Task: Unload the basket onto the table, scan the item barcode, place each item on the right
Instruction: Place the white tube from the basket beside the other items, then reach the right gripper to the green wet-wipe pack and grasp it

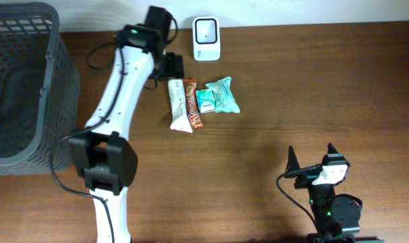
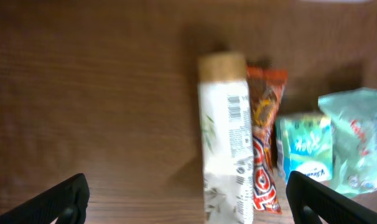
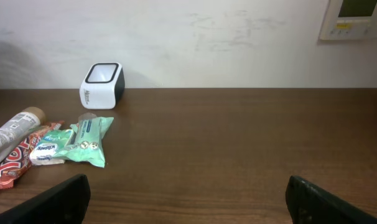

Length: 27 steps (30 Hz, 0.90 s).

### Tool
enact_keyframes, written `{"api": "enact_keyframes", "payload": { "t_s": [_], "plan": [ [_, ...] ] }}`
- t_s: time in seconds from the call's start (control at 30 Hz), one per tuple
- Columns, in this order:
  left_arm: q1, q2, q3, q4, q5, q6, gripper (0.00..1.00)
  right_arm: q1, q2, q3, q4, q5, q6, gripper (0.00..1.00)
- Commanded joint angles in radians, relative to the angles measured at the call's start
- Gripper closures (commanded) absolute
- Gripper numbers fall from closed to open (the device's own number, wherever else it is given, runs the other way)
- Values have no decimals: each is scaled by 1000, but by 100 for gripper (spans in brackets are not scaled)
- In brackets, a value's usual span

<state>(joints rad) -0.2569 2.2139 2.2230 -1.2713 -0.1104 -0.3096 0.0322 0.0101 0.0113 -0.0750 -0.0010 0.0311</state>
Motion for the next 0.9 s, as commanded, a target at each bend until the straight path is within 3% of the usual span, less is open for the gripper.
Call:
{"api": "enact_keyframes", "payload": {
  "t_s": [0.0, 0.17, 0.23, 0.33, 0.4, 0.47, 0.57, 0.67, 0.8, 0.87],
  "plan": [
    [53, -24, 20, -13, -18, 1, 1, -6, -6, -5, -6, 5, 11, 1],
    [116, -24, 18, -48, -19, 1, 1, -6, -6, -5, 0, 7, 11, 1],
    [125, -24, 8, -47, -30, 1, 1, -6, -6, -6, 98, -55, 51, 1],
    [144, -24, 3, -48, -12, 1, 1, -6, -6, -6, 164, -528, 438, 1],
    [144, -24, 3, -51, -10, 0, 1, -6, -6, -6, 293, -527, 595, 1],
    [142, -24, 3, -44, -10, 1, 1, -6, 0, 2, 536, -511, 610, 1],
    [142, -24, 3, -45, -10, 1, 1, -6, 64, 140, 540, -432, 501, 1],
    [142, -24, 3, -45, -10, 1, 1, -6, 312, 433, 261, -435, 252, 1],
    [142, -24, 3, -45, -10, 1, 1, -6, 807, 925, -332, -470, -30, 2],
    [142, -24, 3, -45, -10, 1, 1, -6, 1051, 1168, -592, -470, -77, 2]
  ]
}}
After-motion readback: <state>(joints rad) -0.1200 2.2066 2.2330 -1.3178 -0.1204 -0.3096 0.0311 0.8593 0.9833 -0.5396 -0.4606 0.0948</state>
